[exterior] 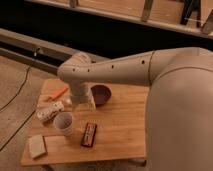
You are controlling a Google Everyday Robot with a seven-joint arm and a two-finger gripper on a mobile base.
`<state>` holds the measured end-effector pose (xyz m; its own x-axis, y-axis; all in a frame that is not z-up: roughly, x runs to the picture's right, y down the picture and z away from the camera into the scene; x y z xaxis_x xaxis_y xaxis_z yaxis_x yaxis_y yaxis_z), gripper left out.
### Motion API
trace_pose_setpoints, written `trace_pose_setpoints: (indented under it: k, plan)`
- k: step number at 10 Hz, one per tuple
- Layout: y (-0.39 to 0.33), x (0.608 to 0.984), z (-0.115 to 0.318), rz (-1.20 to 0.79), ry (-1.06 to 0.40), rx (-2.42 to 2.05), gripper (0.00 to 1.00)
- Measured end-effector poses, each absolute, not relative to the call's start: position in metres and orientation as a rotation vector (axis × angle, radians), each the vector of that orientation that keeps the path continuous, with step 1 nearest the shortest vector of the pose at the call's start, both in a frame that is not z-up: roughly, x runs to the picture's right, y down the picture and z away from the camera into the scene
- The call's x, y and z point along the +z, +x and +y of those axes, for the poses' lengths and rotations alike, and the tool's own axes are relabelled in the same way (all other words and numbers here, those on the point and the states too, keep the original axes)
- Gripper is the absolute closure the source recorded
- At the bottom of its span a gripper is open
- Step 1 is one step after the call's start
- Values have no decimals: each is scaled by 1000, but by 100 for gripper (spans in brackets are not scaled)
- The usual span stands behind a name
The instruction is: Push the ceramic bowl across the table
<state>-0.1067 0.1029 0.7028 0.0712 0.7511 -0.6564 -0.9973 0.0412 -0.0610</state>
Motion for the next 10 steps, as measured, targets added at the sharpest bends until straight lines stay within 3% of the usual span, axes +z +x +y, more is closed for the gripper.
trace_pose_setpoints:
  k: [10]
  plan:
    - [-68, 736, 126, 545, -501, 1442, 35]
